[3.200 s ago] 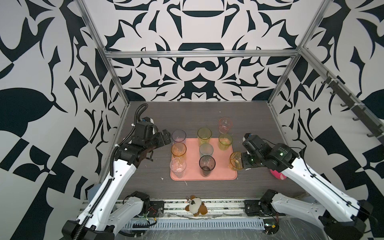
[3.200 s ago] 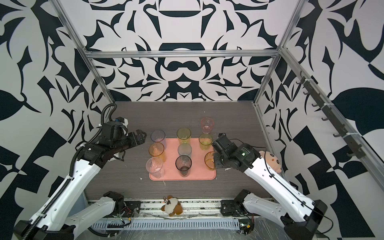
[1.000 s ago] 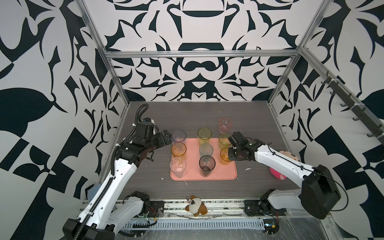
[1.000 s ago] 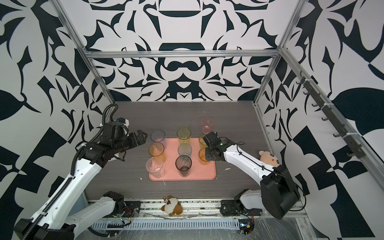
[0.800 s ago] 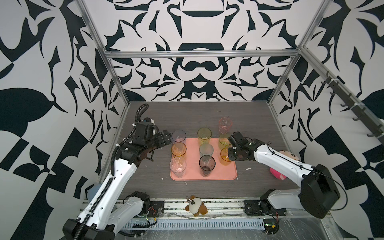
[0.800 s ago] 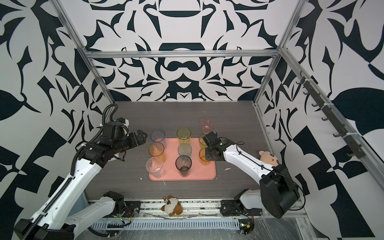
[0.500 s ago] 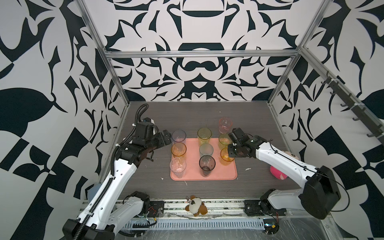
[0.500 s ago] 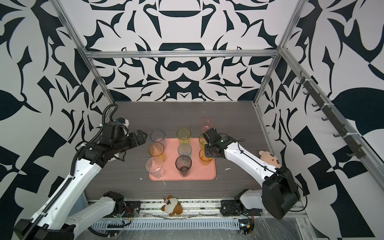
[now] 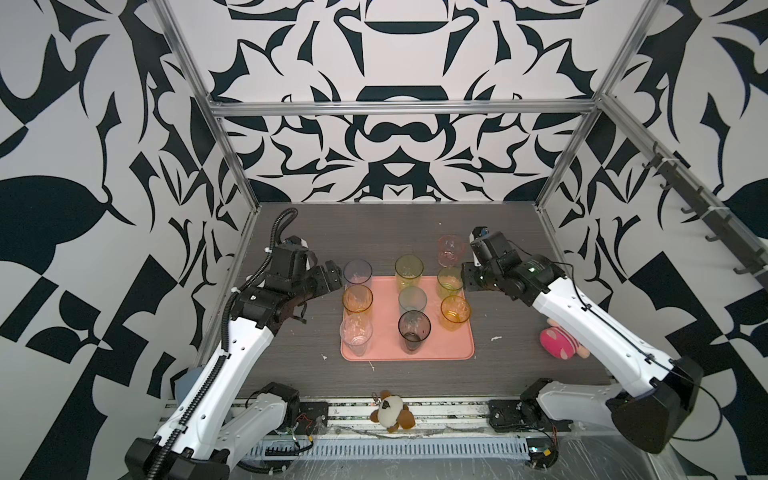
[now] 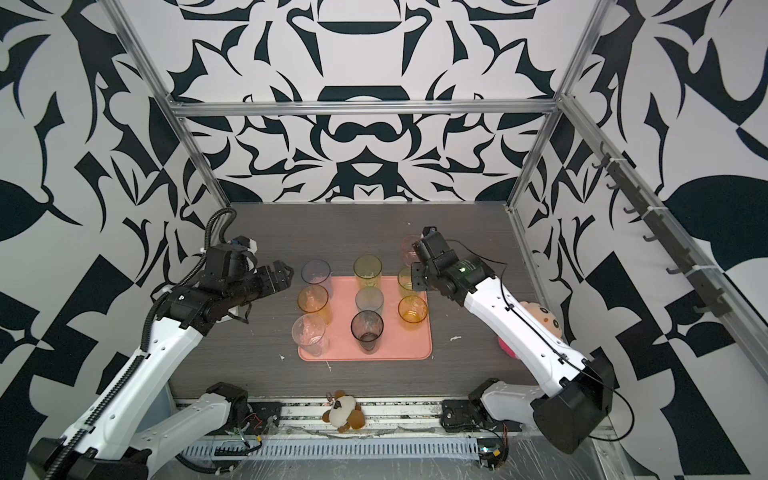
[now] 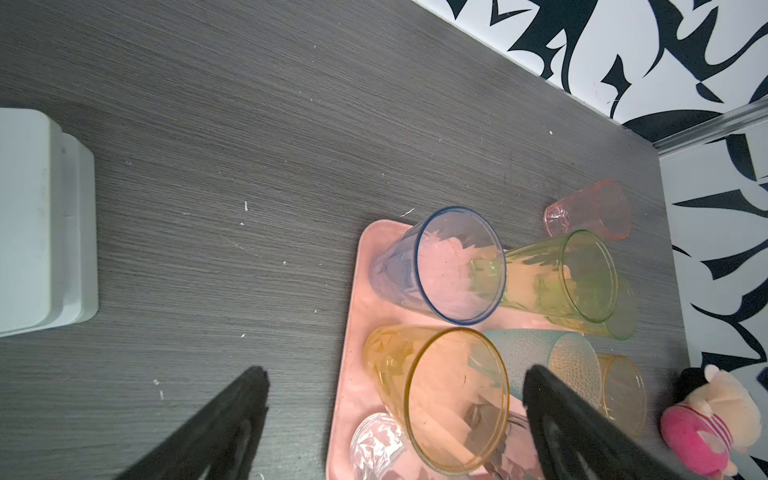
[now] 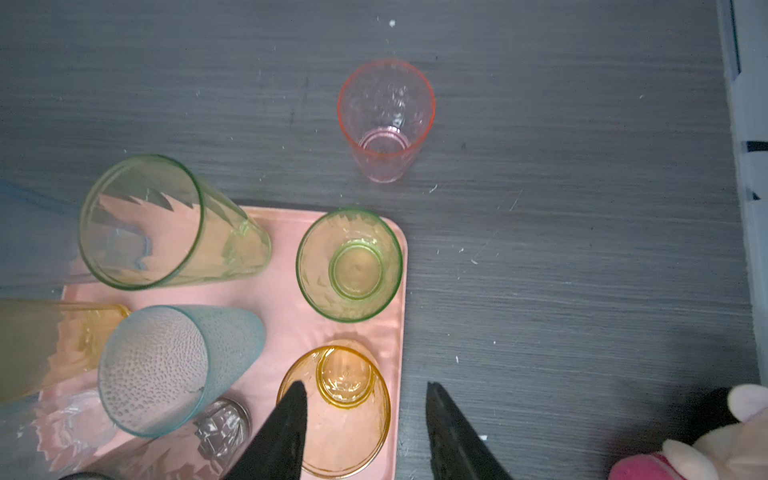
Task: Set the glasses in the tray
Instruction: 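Open the right gripper to release the yellow glass, then move the right gripper over the small pink glass beyond the tray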
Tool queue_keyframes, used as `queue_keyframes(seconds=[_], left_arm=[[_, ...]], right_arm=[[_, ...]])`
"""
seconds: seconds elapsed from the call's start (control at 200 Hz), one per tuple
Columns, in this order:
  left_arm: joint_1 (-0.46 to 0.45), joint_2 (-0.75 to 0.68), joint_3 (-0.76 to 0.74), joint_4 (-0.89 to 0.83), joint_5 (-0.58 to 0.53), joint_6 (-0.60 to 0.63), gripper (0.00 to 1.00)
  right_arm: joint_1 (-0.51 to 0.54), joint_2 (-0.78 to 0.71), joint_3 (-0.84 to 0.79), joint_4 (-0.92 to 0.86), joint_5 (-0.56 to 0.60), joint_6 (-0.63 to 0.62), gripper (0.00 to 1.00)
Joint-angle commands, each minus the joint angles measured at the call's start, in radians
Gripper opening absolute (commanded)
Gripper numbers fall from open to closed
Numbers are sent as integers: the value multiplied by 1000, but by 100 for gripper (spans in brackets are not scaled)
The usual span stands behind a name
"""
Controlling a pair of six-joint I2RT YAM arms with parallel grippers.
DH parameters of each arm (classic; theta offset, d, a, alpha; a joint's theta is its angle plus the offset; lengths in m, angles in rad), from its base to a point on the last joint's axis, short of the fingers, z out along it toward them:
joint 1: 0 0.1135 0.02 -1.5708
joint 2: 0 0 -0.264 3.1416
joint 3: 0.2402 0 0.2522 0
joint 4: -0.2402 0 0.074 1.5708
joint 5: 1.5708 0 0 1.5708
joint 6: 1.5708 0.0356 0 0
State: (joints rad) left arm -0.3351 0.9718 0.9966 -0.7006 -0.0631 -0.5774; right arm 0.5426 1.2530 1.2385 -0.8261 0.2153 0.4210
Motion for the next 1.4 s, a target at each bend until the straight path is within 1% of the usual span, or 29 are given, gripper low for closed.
queue_keyframes(seconds=[0.0,0.115,0.2,0.25,0.275,0.635,1.06,1.395], left_arm=[[-2,-1,25,-22,-10,4,100],[-2,3,30,-18,-10,5,100],[-2,5,32,-17,-13,5,99],[-2,5,32,-16,-15,7,99],[-3,5,30,-16,-16,7,99],[-2,31,40,-13,-29,11,99],[-2,54,52,-8,-35,17,100],[-2,73,44,6,-33,17,100]], right_arm=[[-26,19,76,-7,38,-52,50],[-59,63,122,19,29,-80,51],[-95,98,157,38,-11,-89,51],[-109,120,177,51,-13,-96,51],[-117,131,185,58,-50,-101,51],[-213,305,310,116,-140,-114,51],[-285,484,414,105,-181,-103,50],[-309,562,429,85,-208,-98,50]])
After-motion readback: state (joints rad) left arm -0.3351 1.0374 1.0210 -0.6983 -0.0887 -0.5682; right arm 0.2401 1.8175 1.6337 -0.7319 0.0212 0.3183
